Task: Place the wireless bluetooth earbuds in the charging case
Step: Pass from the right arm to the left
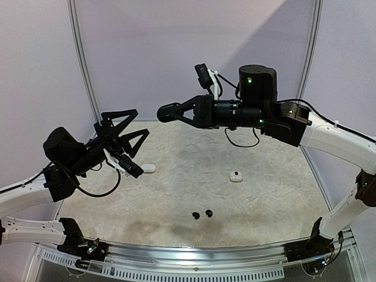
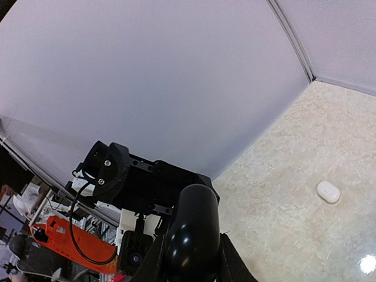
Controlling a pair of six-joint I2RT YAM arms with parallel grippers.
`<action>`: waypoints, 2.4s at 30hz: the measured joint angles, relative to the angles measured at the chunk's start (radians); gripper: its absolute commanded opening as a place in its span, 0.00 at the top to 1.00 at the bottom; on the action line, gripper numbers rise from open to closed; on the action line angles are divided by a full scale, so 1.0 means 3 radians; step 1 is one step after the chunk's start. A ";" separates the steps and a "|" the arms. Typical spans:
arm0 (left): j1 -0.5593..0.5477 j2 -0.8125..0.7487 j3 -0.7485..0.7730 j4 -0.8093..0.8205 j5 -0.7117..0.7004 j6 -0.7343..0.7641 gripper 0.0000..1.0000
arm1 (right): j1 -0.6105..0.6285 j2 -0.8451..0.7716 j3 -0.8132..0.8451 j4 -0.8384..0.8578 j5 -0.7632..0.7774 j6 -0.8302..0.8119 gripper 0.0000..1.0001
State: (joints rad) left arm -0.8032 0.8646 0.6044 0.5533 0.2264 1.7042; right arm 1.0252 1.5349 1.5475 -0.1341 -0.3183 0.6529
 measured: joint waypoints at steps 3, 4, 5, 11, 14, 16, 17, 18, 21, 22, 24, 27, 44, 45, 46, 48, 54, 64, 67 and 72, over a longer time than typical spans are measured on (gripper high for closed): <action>-0.0004 0.0000 0.0009 0.0084 -0.0022 0.0156 0.10 | -0.0018 0.0018 0.0000 -0.0038 0.0003 0.0140 1.00; -0.0008 0.0003 0.0019 0.0080 -0.0024 0.0188 0.10 | -0.0018 0.0027 0.0000 -0.0051 0.0000 0.0169 1.00; -0.0013 0.0005 0.0031 0.0074 -0.0028 0.0205 0.10 | -0.0018 0.0032 0.0000 -0.0055 -0.0004 0.0184 1.00; -0.0090 0.0008 0.0108 -0.0100 -0.0118 0.0252 0.10 | -0.0018 0.0093 0.0000 -0.0055 -0.0033 0.0217 1.00; -0.0126 0.0010 0.0120 -0.0248 -0.0175 0.0181 0.09 | -0.0018 0.0094 0.0000 -0.0048 -0.0042 0.0200 1.00; -0.0159 0.0014 0.0231 -0.0533 -0.0239 -0.0056 0.07 | -0.0015 0.0094 -0.0001 -0.0029 -0.0048 0.0140 1.00; -0.0168 0.0014 0.0318 -0.0694 -0.0268 -0.0212 0.04 | -0.0014 0.0094 -0.0008 -0.0004 -0.0048 0.0106 1.00; -0.0172 0.0019 0.0476 -0.0969 -0.0296 -0.0498 0.04 | -0.0008 0.0088 -0.0025 0.0052 -0.0050 0.0046 1.00; -0.0168 0.0048 0.1045 -0.1687 -0.0286 -0.1550 0.06 | 0.0024 0.0013 -0.0156 0.0228 -0.0051 -0.0202 1.00; -0.0164 0.0039 0.1156 -0.1832 -0.0220 -0.1849 0.07 | 0.0034 -0.0015 -0.0191 0.0259 -0.0055 -0.0284 1.00; -0.0134 -0.0009 0.1302 -0.2111 0.0074 -0.2599 0.10 | 0.0071 -0.0076 -0.0244 0.0327 -0.0111 -0.0515 1.00; -0.0075 -0.0033 0.1311 -0.2342 0.0666 -0.3707 0.16 | 0.0125 -0.0128 -0.0271 0.0469 -0.0258 -0.0855 1.00; 0.0192 0.0341 0.0997 -0.0810 0.1795 -0.6762 0.28 | 0.0179 -0.0226 -0.0378 0.0927 -0.0713 -0.1808 1.00; 0.0181 0.0354 0.0997 -0.0750 0.1813 -0.6783 0.31 | 0.0179 -0.0226 -0.0378 0.0932 -0.0715 -0.1821 1.00; 0.0165 0.0369 0.0997 -0.0707 0.1822 -0.6795 0.37 | 0.0179 -0.0226 -0.0378 0.0940 -0.0716 -0.1830 1.00; 0.0107 0.0412 0.0997 -0.0632 0.1818 -0.6817 0.45 | 0.0179 -0.0225 -0.0379 0.0954 -0.0716 -0.1839 1.00; -0.0001 0.0519 0.0997 -0.0506 0.1764 -0.6841 0.48 | 0.0179 -0.0225 -0.0379 0.0975 -0.0717 -0.1846 1.00; -0.0042 0.0576 0.1044 -0.0409 0.1712 -0.6818 0.46 | 0.0182 -0.0225 -0.0380 0.0971 -0.0715 -0.1883 1.00; -0.0046 0.0596 0.1081 -0.0402 0.1681 -0.6813 0.54 | 0.0182 -0.0225 -0.0381 0.0970 -0.0713 -0.1893 1.00; -0.0057 0.0608 0.1101 -0.0398 0.1657 -0.6792 0.87 | 0.0182 -0.0225 -0.0389 0.0963 -0.0703 -0.1897 1.00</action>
State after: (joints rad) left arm -0.8204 1.0470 0.9348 0.4339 0.7235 -0.3332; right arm 1.0798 1.4673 1.4307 0.1547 -0.5293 0.0837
